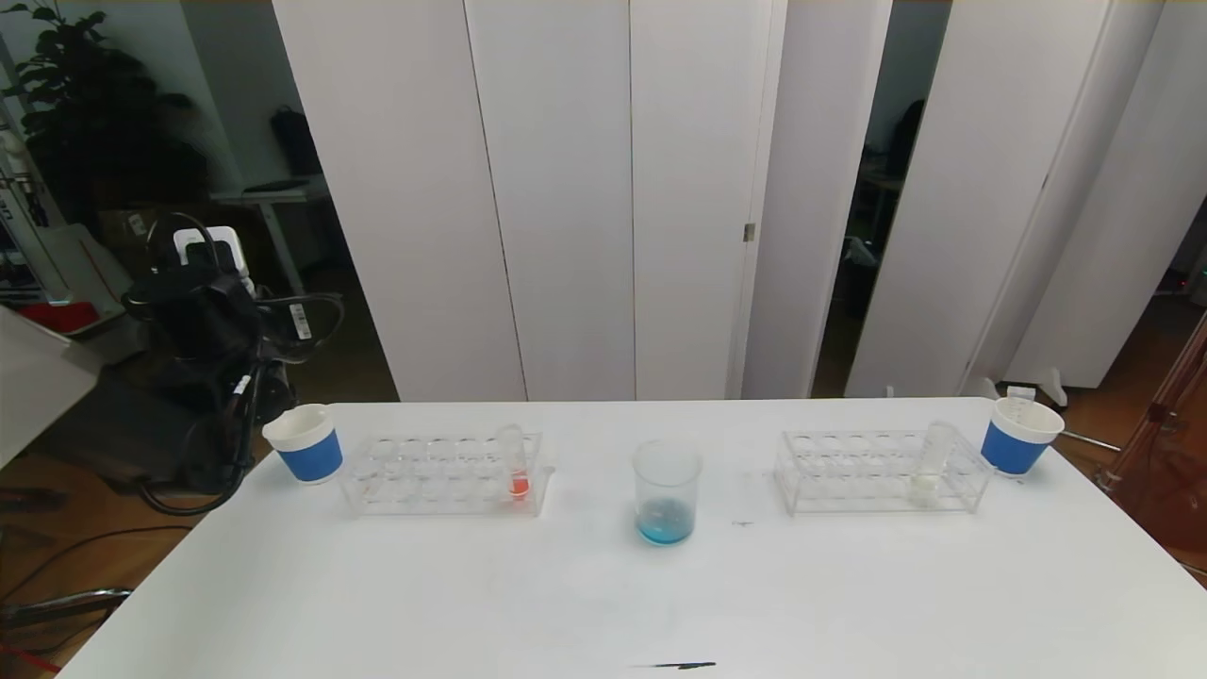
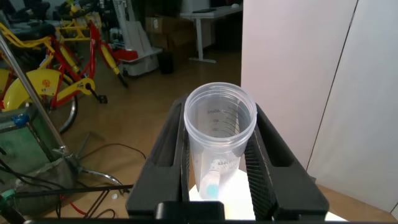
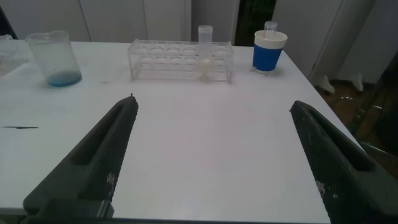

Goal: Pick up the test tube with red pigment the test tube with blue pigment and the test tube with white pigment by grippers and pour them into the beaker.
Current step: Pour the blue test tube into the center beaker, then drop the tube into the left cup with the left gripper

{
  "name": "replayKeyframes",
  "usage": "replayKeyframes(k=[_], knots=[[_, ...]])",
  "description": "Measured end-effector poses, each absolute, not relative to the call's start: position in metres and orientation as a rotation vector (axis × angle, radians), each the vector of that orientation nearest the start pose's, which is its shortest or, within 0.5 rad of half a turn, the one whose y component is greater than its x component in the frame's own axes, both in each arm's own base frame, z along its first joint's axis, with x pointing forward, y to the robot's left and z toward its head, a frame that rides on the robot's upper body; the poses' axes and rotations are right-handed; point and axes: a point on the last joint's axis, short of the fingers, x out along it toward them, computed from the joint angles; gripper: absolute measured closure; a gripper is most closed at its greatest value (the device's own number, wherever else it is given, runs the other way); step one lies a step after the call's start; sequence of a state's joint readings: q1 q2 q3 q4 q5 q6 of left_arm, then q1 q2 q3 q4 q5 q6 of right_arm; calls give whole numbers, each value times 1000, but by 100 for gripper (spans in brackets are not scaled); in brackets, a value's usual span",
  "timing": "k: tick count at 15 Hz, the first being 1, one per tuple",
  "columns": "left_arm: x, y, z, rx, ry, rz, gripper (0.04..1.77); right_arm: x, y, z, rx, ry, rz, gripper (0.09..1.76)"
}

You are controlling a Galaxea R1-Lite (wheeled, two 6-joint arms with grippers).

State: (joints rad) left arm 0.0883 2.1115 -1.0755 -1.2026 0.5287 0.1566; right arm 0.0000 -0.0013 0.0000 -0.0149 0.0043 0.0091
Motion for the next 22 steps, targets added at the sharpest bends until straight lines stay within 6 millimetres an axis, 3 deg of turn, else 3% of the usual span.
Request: replayKeyframes(k=[8,14,22], knots=[[422,71,95,82,22,636,121,-23,0,77,9,-16,5,10],[432,73,59,60,87,595,121,-23,0,77,9,-16,5,10],[434,74,49,65,105,596,121,-23,0,77,9,-16,4,10]])
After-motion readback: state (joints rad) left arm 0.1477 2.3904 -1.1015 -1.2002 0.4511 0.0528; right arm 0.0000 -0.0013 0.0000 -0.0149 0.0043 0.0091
